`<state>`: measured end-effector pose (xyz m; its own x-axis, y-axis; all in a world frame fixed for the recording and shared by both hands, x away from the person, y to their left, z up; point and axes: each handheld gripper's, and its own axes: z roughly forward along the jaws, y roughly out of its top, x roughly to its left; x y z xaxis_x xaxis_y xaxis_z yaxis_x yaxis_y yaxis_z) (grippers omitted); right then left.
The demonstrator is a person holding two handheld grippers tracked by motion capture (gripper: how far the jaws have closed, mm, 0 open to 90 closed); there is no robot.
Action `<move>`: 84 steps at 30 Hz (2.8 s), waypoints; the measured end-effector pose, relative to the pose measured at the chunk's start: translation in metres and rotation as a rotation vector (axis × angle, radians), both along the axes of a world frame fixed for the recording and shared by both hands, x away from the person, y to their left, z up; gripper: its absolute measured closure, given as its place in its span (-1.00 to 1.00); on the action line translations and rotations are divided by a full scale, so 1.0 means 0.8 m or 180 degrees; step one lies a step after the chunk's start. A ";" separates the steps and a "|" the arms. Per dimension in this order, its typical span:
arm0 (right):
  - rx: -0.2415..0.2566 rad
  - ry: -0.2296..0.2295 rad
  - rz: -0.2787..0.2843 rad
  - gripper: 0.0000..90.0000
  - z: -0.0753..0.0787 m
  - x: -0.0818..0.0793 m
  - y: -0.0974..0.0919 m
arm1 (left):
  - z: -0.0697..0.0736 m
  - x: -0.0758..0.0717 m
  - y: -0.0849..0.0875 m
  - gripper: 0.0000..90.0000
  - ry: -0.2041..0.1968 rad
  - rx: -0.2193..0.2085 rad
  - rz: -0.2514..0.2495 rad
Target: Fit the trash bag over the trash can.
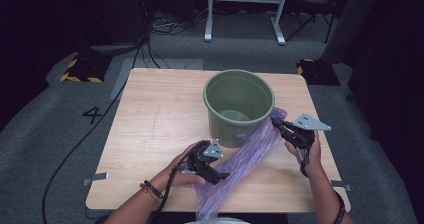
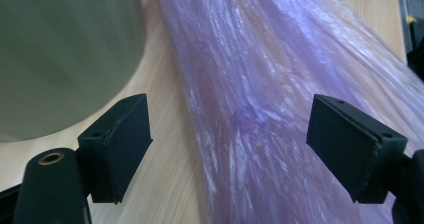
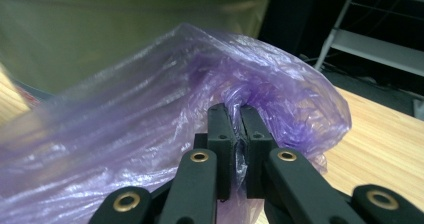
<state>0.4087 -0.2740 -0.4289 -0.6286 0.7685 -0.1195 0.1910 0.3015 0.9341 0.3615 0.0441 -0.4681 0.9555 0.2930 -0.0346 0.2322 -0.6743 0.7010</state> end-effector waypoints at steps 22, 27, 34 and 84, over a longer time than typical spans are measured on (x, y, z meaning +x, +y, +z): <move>0.0035 -0.0355 0.0513 0.91 0.033 -0.036 0.013 | -0.018 0.011 0.000 0.84 -0.0130 0.0366 0.0077; 0.0030 -0.0444 0.0709 0.92 0.042 -0.051 0.014 | -0.014 0.010 0.010 0.89 -0.0159 0.0283 0.0062; -0.0008 -0.0604 0.1052 0.93 0.060 -0.076 0.024 | -0.006 0.001 0.018 0.94 -0.0238 0.0215 0.0065; 0.0004 -0.0723 0.0947 0.94 0.136 0.020 0.079 | 0.065 -0.011 0.082 0.95 -0.0737 -0.0467 0.0396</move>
<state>0.4245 -0.2110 -0.3201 -0.7820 0.5565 -0.2808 -0.1170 0.3115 0.9430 0.3525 0.1094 -0.4160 0.8999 0.4165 0.1293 0.1295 -0.5382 0.8328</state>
